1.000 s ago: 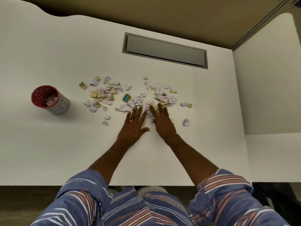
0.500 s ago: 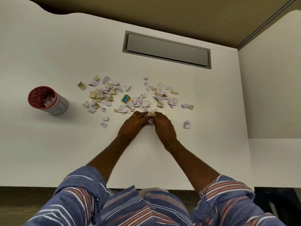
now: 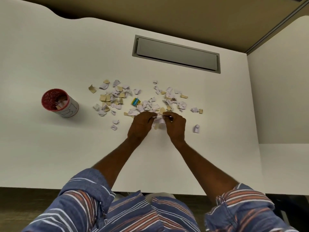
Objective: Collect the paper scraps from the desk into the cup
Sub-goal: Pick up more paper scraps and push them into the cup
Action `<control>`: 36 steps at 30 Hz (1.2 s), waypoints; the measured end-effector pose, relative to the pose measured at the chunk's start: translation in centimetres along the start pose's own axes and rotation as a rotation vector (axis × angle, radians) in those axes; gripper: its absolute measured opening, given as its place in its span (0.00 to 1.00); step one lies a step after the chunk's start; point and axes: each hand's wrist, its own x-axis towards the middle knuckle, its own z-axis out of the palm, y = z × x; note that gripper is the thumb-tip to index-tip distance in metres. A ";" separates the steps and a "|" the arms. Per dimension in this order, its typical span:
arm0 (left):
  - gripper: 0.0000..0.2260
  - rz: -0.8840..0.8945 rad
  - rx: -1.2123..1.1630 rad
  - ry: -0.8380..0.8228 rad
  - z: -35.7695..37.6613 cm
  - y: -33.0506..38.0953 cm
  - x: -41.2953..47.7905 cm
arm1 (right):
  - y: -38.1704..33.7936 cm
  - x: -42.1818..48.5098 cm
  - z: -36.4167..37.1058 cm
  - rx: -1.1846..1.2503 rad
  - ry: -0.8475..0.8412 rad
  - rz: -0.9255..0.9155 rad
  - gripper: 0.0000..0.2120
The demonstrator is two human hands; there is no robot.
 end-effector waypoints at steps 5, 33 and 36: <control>0.09 -0.080 -0.153 0.144 -2.8 0.3 0.0 | -1.7 0.4 -0.5 0.122 -0.004 0.084 0.07; 0.10 -0.496 -0.035 0.470 -28.1 -11.2 -5.4 | -26.9 -5.0 20.3 -0.018 -0.427 -0.376 0.09; 0.11 -0.495 0.013 0.406 -28.7 -11.2 -4.7 | -27.5 -4.8 21.4 -0.186 -0.471 -0.379 0.10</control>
